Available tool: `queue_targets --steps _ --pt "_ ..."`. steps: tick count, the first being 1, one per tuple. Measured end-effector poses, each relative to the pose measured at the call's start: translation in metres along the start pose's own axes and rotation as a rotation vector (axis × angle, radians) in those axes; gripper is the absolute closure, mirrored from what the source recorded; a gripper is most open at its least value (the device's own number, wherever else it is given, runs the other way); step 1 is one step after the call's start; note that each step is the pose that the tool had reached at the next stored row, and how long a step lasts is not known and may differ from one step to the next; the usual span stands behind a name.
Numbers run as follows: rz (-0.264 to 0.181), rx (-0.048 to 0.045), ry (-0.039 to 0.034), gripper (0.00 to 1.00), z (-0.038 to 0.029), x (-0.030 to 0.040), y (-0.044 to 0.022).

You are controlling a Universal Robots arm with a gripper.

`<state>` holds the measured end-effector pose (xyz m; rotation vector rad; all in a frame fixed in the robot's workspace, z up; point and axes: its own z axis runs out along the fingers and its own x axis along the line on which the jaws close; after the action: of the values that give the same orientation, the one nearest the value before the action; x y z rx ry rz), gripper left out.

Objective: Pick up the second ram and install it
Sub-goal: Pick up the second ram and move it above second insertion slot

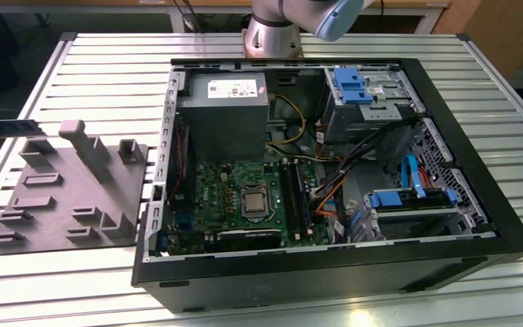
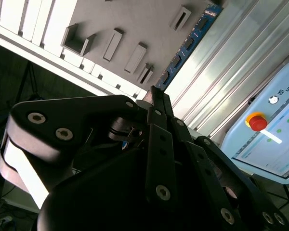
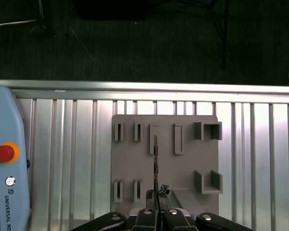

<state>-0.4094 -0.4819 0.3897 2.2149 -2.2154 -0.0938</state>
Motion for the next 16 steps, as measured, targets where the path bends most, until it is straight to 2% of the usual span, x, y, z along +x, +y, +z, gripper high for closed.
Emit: queue_targets --steps 16 --pt "0.0 0.0 0.0 0.88 -0.0006 0.0 -0.0134"
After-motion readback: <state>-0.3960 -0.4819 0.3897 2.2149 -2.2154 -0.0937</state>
